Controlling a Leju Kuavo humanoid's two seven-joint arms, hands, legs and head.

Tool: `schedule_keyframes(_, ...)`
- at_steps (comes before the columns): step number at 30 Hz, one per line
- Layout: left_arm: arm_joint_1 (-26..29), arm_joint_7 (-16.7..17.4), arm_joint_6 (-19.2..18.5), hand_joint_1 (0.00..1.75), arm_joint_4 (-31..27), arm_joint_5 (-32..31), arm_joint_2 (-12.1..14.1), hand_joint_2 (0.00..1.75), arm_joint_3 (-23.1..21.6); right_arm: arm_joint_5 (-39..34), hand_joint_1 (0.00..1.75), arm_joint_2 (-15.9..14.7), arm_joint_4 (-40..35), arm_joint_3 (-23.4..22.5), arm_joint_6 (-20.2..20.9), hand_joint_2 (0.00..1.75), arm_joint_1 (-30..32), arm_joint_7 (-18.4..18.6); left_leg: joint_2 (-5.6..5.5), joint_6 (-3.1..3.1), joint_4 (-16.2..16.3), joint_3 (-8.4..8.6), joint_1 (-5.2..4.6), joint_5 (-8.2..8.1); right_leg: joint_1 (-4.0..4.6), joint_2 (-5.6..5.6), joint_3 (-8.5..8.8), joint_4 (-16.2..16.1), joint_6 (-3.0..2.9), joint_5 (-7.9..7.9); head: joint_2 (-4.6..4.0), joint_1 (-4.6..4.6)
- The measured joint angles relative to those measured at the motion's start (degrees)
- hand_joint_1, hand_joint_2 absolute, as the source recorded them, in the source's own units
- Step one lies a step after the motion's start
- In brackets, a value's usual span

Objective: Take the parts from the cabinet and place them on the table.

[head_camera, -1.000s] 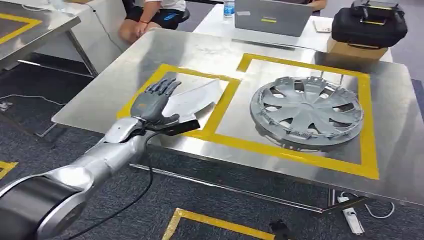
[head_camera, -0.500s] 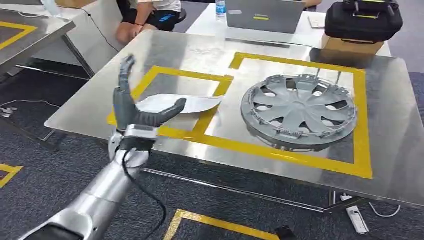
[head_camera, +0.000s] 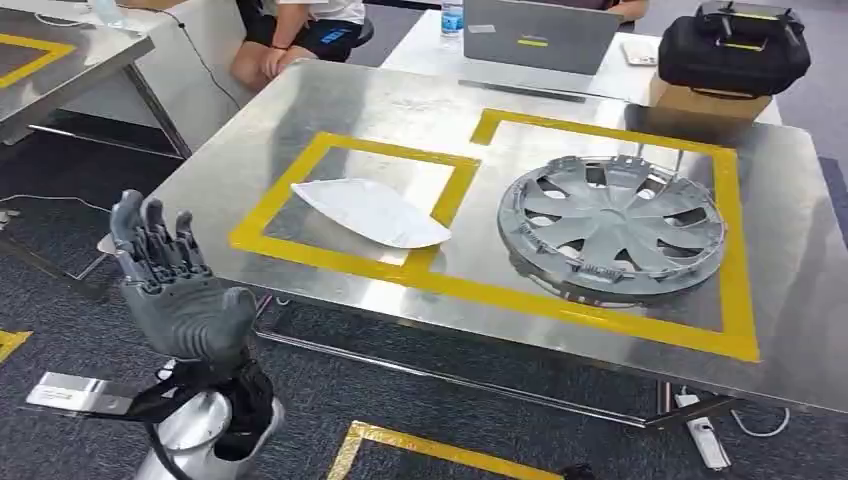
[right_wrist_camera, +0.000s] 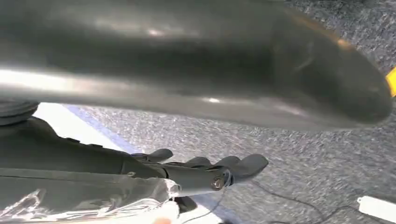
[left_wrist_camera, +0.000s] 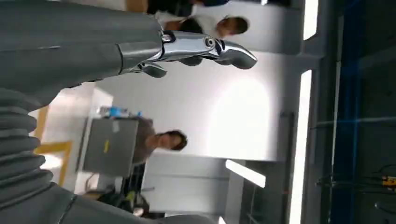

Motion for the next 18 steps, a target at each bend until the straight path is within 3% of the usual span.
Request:
schedule_keyframes(2,1.6,0.2,-2.7,0.00,0.2,2.1,-0.1,0.00,0.3,-0.3,0.00,0.0,0.0,-0.5,-0.1,0.00,0.0,-0.1,0.09,0.21,0.0,-0.05,-0.08,-0.03,0.01,0.00,-4.50,10.0,0.18,-4.75,0.00,0.06)
schedule_keyframes(3,2.1,0.3,-3.6,0.00,0.4,2.6,-0.1,0.00,0.5,-0.5,0.00,0.0,0.0,-0.8,-0.2,0.00,0.1,-0.2,0.10,0.23,0.0,-0.04,-0.12,-0.04,0.02,0.00,-6.00,13.3,0.23,-5.81,0.00,0.00)
schedule_keyframes(4,2.6,0.4,-4.4,0.00,0.6,3.0,-0.1,0.00,0.6,-0.6,0.00,0.0,0.0,-1.1,-0.2,0.00,0.2,-0.2,0.08,0.24,0.0,-0.02,-0.14,-0.05,0.02,0.00,-6.51,14.4,0.21,-5.62,0.00,0.04)
schedule_keyframes(5,3.0,0.5,-4.9,0.00,0.8,3.4,-0.2,0.00,0.8,-0.7,0.00,0.0,0.0,-1.3,-0.3,0.00,0.3,-0.2,0.02,0.24,0.0,0.05,-0.14,-0.05,0.03,0.00,-5.57,12.6,0.12,-4.08,0.00,0.02)
schedule_keyframes(6,3.2,1.1,-5.2,0.00,0.9,3.5,-0.3,0.00,0.9,-0.8,0.00,0.0,0.0,-1.4,-0.4,0.00,0.2,-0.4,-0.03,0.22,0.0,0.13,-0.13,-0.07,0.03,-0.01,-3.56,8.6,-0.06,-1.85,0.00,0.02)
schedule_keyframes(8,3.4,3.0,-5.8,0.00,1.3,4.1,-0.4,0.00,1.0,-1.2,0.00,0.0,0.0,-1.7,-0.6,0.00,0.1,-0.5,-0.05,-0.06,0.0,0.48,-0.09,-0.23,0.02,-0.05,2.25,-2.1,-0.42,2.44,0.00,0.04)
schedule_keyframes(9,3.5,3.5,-6.7,0.00,1.5,4.6,-0.5,0.00,1.0,-1.3,0.00,0.0,0.0,-2.0,-0.7,0.00,-0.1,-0.7,-0.08,-0.49,0.2,0.41,-0.55,-0.36,0.27,-0.01,3.09,-3.6,-0.52,1.61,0.00,0.02)
schedule_keyframes(11,3.6,4.1,-8.3,0.00,1.9,5.1,-0.5,0.00,0.8,-1.6,0.00,0.0,0.0,-2.1,-0.8,0.00,-0.1,-1.0,-0.08,-1.07,0.0,0.46,-0.42,-0.17,0.32,0.17,2.94,-3.6,-0.97,1.88,0.00,-0.09)
schedule_keyframes(14,3.6,2.1,-8.5,0.00,2.3,0.8,-0.4,0.00,0.4,-1.7,0.00,0.0,0.0,-2.7,-0.8,0.00,0.0,-1.0,0.03,-2.19,0.0,0.49,-0.17,-0.51,0.10,0.10,3.10,-4.2,-2.30,2.46,0.00,-0.04)
schedule_keyframes(15,3.6,0.6,-7.7,0.00,2.4,-2.8,-0.3,0.00,0.1,-1.6,0.00,0.0,0.0,-2.7,-0.7,0.00,0.0,-1.0,0.07,-2.51,2.1,-0.45,-0.21,-2.40,0.06,0.10,3.07,-4.2,-2.51,2.48,0.00,-0.40)
schedule_keyframes(17,3.4,0.0,-6.1,0.00,2.4,-10.0,0.4,0.00,-0.8,-1.3,0.00,0.0,0.0,-2.7,-0.5,0.00,0.0,-0.9,0.09,-2.96,11.5,-4.72,-0.13,-7.26,0.06,-0.05,3.03,-4.2,-2.67,2.49,0.00,-0.55)
schedule_keyframes(18,3.4,0.0,-5.7,0.00,2.4,-12.0,0.8,0.00,-1.2,-1.2,0.00,0.0,0.0,-2.7,-0.5,0.00,0.0,-0.8,0.09,-3.05,15.6,-6.68,-0.13,-8.67,0.07,-0.10,2.98,-4.2,-2.72,2.49,0.00,-0.55)
